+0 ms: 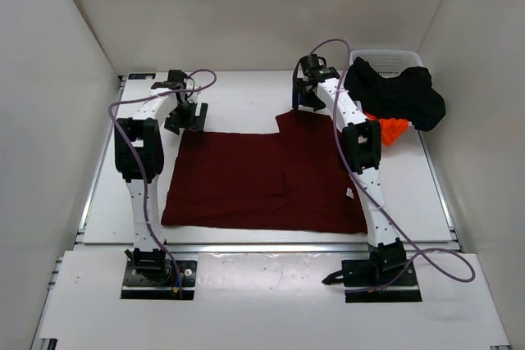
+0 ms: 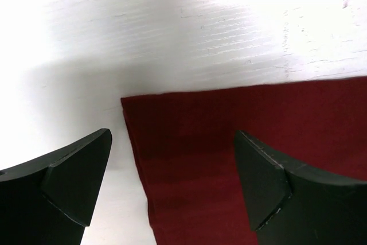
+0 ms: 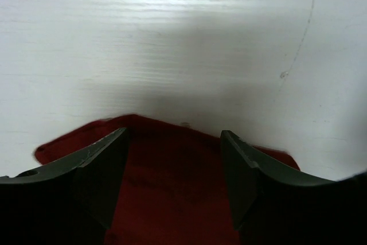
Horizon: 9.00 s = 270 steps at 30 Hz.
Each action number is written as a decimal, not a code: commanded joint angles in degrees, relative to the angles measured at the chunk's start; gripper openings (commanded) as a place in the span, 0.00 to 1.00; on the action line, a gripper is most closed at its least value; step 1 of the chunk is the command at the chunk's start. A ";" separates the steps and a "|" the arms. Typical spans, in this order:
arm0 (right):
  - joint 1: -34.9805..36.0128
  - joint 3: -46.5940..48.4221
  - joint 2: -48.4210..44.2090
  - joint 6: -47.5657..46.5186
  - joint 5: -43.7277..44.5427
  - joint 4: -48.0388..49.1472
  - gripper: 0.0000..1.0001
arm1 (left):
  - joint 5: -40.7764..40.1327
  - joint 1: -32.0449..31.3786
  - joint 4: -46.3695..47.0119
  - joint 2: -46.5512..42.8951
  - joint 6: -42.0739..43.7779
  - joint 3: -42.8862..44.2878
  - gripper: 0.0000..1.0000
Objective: Fold and stack the t-shirts
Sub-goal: Grap the side of the flattened tshirt furthest away from the robot with both arms, then fold the other side of the tshirt into a rectangle
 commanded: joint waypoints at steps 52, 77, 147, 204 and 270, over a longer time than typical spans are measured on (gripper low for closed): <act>4.58 -102.77 -83.45 -0.66 -8.75 27.46 0.00 | -9.95 -15.78 48.98 -75.76 50.16 -81.65 0.02; 5.46 -112.79 -99.79 3.12 -16.48 21.04 0.25 | -10.13 -7.63 22.23 -89.35 36.08 -74.94 0.80; 8.71 -95.49 -80.66 1.72 -4.18 21.57 0.37 | 17.74 13.13 -15.61 -21.46 -0.10 -36.65 0.07; 9.15 -99.86 -82.39 -1.54 -8.31 26.75 0.00 | -5.55 2.23 2.50 -34.11 11.33 -35.07 0.02; 17.76 -104.77 -76.58 -5.58 -23.50 38.17 0.03 | -15.84 -0.67 4.17 -50.99 10.19 -51.69 0.91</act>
